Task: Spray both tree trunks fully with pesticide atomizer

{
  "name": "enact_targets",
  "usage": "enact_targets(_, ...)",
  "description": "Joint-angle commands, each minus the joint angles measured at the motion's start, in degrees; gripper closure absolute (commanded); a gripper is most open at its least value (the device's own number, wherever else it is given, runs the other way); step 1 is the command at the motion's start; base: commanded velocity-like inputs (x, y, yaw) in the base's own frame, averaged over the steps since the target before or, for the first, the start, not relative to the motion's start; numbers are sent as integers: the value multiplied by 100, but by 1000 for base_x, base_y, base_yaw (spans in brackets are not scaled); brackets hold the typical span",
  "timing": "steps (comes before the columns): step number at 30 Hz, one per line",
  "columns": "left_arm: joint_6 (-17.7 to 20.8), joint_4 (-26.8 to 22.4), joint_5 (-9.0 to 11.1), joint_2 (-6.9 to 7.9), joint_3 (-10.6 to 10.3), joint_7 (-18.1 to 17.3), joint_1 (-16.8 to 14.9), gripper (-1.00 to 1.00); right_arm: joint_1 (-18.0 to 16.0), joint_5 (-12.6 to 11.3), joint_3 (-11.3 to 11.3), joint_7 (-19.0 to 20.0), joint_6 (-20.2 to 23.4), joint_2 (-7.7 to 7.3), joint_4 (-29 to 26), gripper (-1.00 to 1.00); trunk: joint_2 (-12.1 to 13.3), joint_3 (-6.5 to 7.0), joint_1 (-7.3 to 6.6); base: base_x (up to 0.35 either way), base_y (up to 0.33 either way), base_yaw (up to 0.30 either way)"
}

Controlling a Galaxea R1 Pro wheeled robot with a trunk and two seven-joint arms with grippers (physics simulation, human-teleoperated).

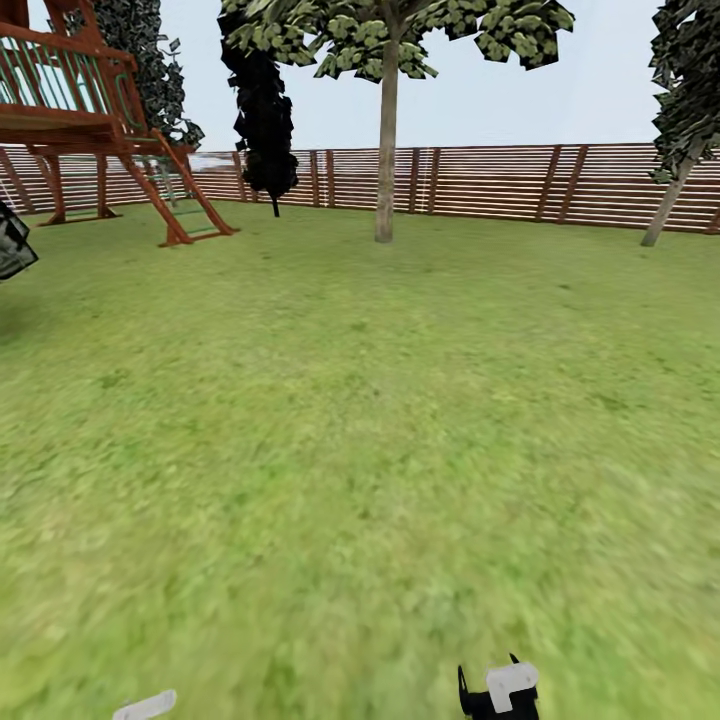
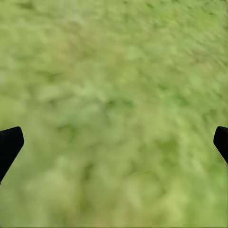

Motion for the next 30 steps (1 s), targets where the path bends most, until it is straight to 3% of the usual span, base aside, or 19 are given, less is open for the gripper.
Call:
enact_targets(1, 0, 0, -1, 0, 2, 0, 4, 100, 0, 0, 0, 1, 0, 0, 0, -100, 0, 0, 0, 340, 0, 0)
enact_targets(30, 0, 0, -1, 9, 4, 0, 9, 100, 0, 0, 0, -1, 0, 0, 0, -100, 0, 0, 0, 340, 0, 0)
